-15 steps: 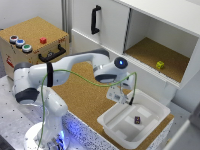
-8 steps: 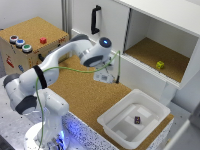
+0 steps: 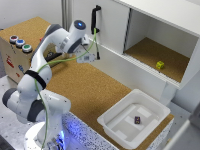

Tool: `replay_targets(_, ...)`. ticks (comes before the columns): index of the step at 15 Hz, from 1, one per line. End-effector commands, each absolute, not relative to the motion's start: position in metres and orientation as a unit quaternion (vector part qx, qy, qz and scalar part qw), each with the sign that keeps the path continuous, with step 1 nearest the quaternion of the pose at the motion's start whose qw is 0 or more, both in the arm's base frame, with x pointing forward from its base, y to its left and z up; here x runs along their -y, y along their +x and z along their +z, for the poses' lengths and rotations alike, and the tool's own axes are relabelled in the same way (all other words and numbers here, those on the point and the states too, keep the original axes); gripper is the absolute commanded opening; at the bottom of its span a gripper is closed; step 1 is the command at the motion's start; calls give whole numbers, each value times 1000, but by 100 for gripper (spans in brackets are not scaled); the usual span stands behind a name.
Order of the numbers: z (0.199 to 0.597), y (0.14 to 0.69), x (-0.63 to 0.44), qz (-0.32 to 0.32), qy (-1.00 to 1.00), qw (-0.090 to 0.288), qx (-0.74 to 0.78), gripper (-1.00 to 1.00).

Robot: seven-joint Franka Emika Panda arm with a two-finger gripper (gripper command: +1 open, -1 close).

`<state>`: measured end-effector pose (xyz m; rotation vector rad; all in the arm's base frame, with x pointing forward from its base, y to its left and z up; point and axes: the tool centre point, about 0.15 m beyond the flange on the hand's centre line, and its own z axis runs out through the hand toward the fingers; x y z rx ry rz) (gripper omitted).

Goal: Grasp the pink block

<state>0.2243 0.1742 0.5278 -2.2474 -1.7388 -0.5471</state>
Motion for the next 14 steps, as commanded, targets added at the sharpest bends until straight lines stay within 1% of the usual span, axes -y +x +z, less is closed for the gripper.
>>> replay_targets(1,530,255,-287,-114,-694,89,705,100)
replay_targets(2,530,259,-301,-111,-678,89,721,100)
replay_targets(3,527,263,-315,-103,-664,80,736,100)
replay_targets(7,525,282,-354,-82,-618,92,776,100)
replay_targets(8,523,288,-361,-75,-615,89,780,100)
replay_targets(10,511,301,-377,-50,-617,77,782,100)
replay_targets(11,502,309,-386,-37,-625,63,777,100)
replay_targets(12,497,315,-391,-35,-633,51,772,100)
replay_targets(13,493,322,-398,-36,-646,49,761,100)
replay_targets(14,491,327,-403,-40,-656,39,752,100)
